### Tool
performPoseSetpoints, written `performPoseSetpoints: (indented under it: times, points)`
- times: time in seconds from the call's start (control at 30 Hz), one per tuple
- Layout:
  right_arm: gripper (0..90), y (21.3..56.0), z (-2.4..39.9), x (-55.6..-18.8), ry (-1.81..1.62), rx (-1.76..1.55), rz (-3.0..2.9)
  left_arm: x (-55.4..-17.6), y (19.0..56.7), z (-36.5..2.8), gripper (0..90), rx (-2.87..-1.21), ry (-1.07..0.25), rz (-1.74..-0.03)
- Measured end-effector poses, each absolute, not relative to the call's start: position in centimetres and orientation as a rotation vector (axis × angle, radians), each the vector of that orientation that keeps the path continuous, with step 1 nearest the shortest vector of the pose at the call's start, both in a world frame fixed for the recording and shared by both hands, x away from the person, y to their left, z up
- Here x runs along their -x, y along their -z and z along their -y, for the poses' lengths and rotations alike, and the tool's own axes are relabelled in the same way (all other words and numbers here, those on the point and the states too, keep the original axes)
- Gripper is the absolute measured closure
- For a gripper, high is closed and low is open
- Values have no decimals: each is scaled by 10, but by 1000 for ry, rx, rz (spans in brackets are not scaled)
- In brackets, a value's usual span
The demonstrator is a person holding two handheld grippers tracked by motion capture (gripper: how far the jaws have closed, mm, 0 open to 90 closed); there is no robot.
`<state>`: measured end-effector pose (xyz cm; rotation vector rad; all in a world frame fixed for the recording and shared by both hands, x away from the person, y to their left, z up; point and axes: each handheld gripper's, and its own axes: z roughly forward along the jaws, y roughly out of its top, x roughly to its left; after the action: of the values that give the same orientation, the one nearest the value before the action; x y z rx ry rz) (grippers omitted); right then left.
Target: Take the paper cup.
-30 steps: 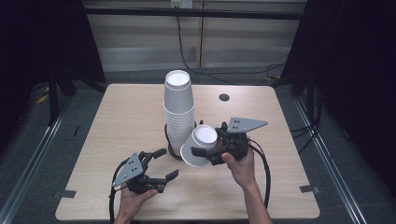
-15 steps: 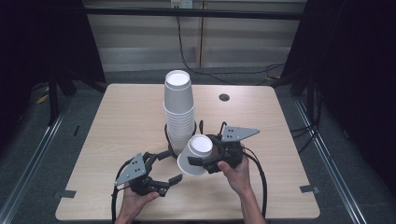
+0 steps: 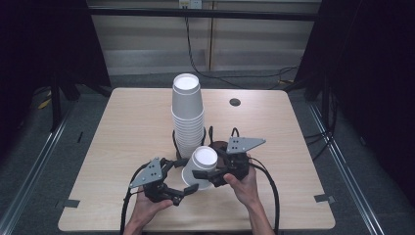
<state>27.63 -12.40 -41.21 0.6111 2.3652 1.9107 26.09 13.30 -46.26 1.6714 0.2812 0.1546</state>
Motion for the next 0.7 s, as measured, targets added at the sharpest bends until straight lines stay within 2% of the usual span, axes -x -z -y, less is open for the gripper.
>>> performPoseSetpoints:
  times: [0.27, 0.7]
  points:
    - [217, 415, 119, -277, -1940, -594, -2378, -264, 461, -126, 110, -1678, -143, -268]
    - [217, 415, 115, -277, -1966, -583, -2372, -268, 463, -121, 127, -1654, -100, -260]
